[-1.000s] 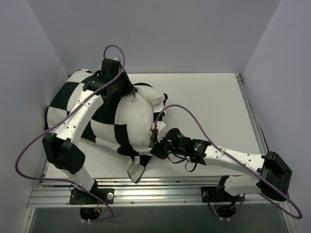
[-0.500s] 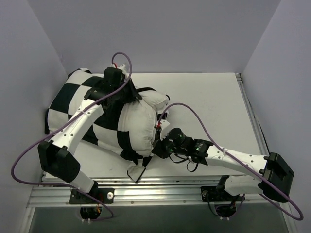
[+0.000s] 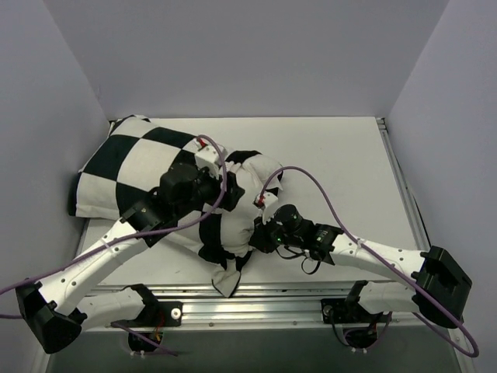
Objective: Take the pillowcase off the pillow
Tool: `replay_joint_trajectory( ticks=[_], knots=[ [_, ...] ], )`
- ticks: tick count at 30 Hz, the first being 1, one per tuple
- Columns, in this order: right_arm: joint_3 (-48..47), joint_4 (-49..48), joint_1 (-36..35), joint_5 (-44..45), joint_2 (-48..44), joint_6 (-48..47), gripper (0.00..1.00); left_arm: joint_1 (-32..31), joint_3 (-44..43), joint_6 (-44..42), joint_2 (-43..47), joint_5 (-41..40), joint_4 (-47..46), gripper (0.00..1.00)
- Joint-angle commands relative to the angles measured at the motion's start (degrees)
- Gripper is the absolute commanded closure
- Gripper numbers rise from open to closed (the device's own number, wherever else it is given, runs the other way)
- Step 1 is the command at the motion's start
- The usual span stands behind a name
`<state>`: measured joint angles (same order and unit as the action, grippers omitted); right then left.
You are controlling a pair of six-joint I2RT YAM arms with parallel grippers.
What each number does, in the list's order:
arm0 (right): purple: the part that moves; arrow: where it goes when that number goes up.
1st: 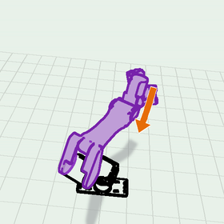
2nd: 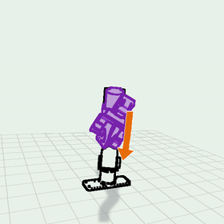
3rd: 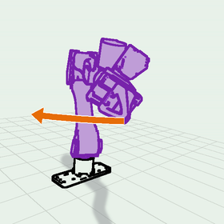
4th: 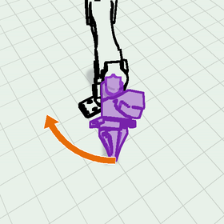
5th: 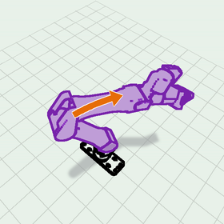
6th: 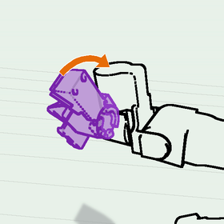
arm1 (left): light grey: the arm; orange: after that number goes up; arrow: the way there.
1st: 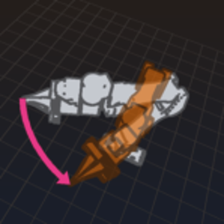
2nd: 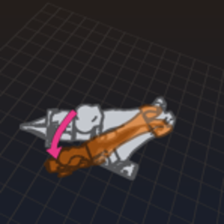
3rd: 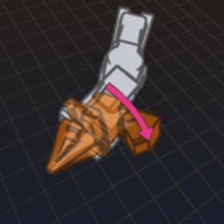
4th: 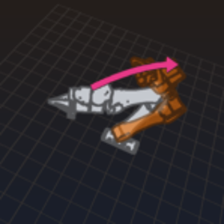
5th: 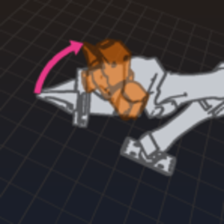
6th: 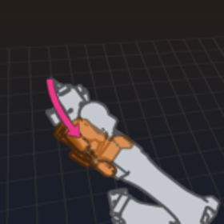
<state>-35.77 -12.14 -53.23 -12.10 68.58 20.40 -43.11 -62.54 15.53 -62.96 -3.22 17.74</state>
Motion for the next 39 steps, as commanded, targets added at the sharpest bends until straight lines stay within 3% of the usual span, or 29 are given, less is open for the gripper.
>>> replay_joint_trajectory(
  ticks=[1, 5, 10, 28, 32, 34, 37, 38, 39],
  knots=[
    [0.3, -3.9, 0.6, -1.2, -0.9, 0.4, 1.0, -6.6, 3.1, -10.9, -0.1, -7.8, -5.0, 0.16],
    [0.3, -3.2, 0.8, -1.1, -2.0, 0.3, 1.0, -14.3, 5.3, -16.0, -1.4, -14.1, -5.7, 0.13],
    [0.5, -3.3, 1.4, -1.4, -2.2, 0.8, 1.0, -16.0, 7.1, -18.5, -1.4, -14.9, -4.1, 0.12],
    [0.2, -4.0, 3.5, -1.3, -3.3, 1.4, 1.0, -19.0, 12.2, -8.4, -4.1, -13.8, -1.0, 0.11],
    [0.1, -4.6, 3.7, -1.4, -3.4, 1.7, 1.0, -19.0, 13.8, -7.1, -4.5, -16.8, -0.9, 0.12],
    [0.2, -4.9, 3.7, -1.5, -4.1, 1.9, 1.0, -19.0, 14.1, -5.8, -5.3, -19.4, -0.8, 0.17],
    [0.1, -4.8, 3.8, -1.9, -4.9, 2.4, 1.0, -19.0, 14.5, -3.5, -7.0, -23.7, -0.5, 0.35],
    [-0.1, -4.8, 3.7, -2.1, -5.4, 2.5, 1.0, -19.0, 14.5, -2.9, -7.5, -25.2, -0.7, 0.51],
    [0.0, -4.7, 3.7, -2.2, -5.6, 2.7, 1.0, -19.0, 14.2, -2.7, -8.0, -25.9, -0.9, 0.59]
  ],
)
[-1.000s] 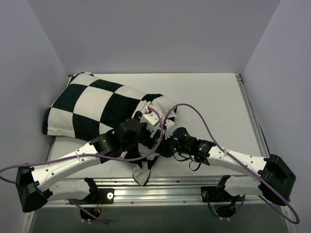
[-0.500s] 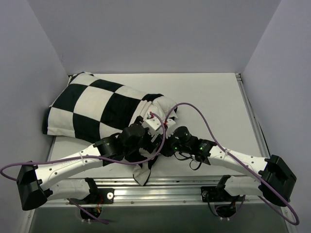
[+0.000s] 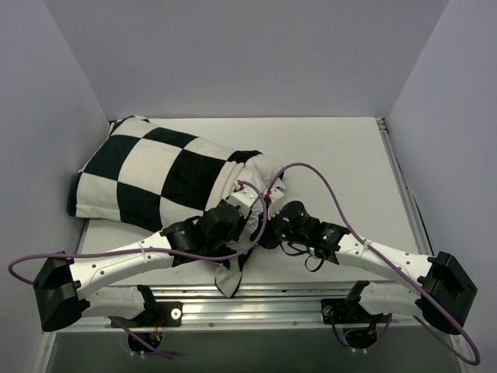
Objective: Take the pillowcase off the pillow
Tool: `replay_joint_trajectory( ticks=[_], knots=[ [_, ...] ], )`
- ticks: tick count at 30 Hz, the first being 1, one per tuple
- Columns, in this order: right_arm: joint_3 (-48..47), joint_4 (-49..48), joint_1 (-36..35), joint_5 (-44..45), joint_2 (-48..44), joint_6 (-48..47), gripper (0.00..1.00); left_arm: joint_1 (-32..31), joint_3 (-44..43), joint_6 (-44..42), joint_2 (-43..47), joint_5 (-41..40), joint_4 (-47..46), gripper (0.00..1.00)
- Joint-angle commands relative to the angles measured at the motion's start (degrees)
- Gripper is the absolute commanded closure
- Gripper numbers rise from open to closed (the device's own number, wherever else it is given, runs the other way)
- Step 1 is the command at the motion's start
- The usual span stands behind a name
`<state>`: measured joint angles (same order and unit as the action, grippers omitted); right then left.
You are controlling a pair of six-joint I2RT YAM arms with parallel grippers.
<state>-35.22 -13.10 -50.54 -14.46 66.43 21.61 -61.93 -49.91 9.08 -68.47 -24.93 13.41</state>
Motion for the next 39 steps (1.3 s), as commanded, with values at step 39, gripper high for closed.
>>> replay_joint_trajectory(
  ticks=[39],
  knots=[
    [5.6, -2.4, 13.0, -4.5, -1.4, 3.5, 1.0, 18.9, -31.0, 20.1, 1.5, 27.1, 7.0, 0.98]
  ],
)
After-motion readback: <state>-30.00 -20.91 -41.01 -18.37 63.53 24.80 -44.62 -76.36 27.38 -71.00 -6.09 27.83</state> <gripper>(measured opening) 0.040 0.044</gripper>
